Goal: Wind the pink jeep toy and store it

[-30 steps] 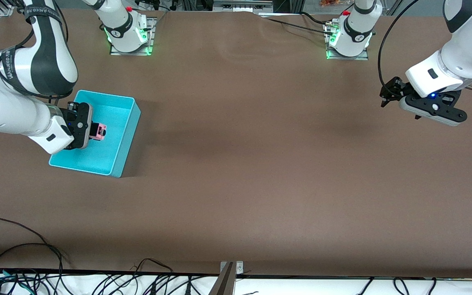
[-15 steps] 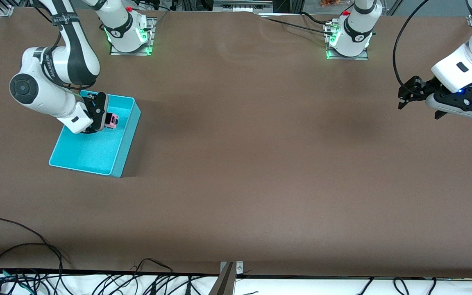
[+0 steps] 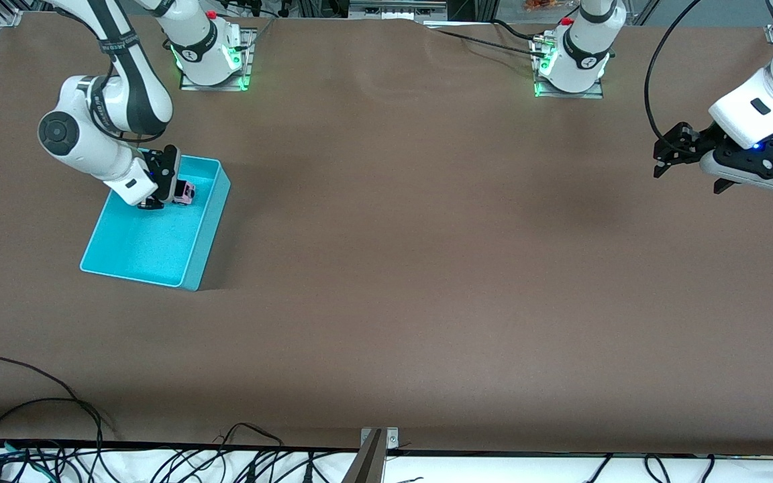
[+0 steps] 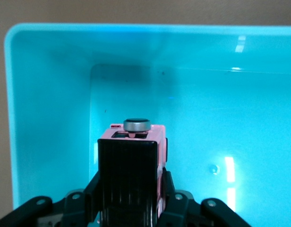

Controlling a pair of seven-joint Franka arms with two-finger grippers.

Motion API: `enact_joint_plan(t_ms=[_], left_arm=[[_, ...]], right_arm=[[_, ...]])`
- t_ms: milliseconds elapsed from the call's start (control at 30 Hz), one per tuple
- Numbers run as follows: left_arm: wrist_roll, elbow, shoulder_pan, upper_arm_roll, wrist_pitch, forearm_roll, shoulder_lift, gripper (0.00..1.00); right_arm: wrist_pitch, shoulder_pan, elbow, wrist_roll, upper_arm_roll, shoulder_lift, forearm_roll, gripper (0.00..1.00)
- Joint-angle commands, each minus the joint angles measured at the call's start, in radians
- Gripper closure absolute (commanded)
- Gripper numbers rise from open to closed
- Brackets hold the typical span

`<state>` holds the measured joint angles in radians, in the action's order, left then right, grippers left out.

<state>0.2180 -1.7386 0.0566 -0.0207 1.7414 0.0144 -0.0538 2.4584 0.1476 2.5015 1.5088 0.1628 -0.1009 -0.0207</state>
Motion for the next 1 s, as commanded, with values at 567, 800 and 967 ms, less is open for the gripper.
enact_joint_plan(t_ms=[567,800,967], left_arm=[[-0.092,0.031,0.006,0.001,-0.013,-0.017,0.026,0.0],[-0.092,0.042,0.006,0.001,-0.014,-0.019,0.028,0.0],[-0.089,0.044,0.005,0.001,-0.014,-0.022,0.032,0.0]], right_arm=[[0.076,0.004,0.008,0.076,0.009,-0.014,-0.03,0.0],[0.059,0.004,-0.076,0.065,0.009,0.006,-0.036,0.0],[-0.021,0.006,-0.176,0.061,0.009,0.01,-0.149,0.0]])
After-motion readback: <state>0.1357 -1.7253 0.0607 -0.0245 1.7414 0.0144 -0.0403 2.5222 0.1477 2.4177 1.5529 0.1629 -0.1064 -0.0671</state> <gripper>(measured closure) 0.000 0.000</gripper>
